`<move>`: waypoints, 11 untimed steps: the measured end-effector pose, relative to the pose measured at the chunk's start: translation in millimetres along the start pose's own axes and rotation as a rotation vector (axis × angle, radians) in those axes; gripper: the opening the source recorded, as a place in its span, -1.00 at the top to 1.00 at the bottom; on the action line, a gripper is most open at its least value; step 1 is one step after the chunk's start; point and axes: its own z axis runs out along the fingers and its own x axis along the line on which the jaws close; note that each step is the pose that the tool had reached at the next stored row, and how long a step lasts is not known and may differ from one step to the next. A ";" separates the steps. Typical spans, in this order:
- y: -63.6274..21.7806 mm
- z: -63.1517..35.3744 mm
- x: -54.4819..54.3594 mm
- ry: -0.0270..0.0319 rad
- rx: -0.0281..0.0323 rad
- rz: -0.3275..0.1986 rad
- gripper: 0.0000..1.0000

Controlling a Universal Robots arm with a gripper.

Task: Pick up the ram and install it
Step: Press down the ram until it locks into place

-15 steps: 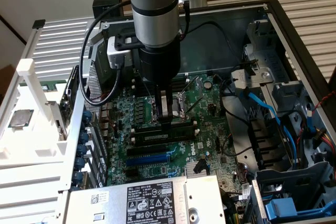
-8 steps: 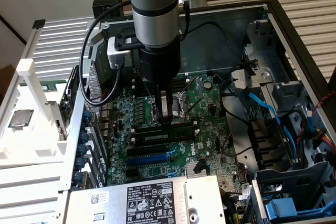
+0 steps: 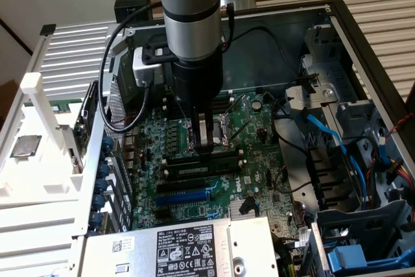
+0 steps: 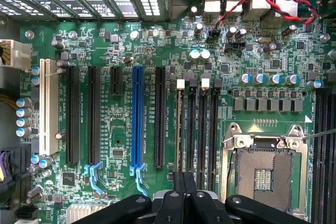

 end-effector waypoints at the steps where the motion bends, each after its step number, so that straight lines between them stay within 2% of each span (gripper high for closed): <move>1: 0.0 0.1 0.1 0.0008 -0.0005 0.000 0.80; 5: -0.1 -1.2 0.0 -0.0007 -0.0015 0.000 0.80; 7: -0.1 -11.0 0.5 0.0003 -0.0062 0.001 0.80; 8: -0.2 -14.3 0.7 0.0004 -0.0089 0.008 0.80; 11: -0.2 -14.7 0.7 0.0008 -0.0110 0.048 0.80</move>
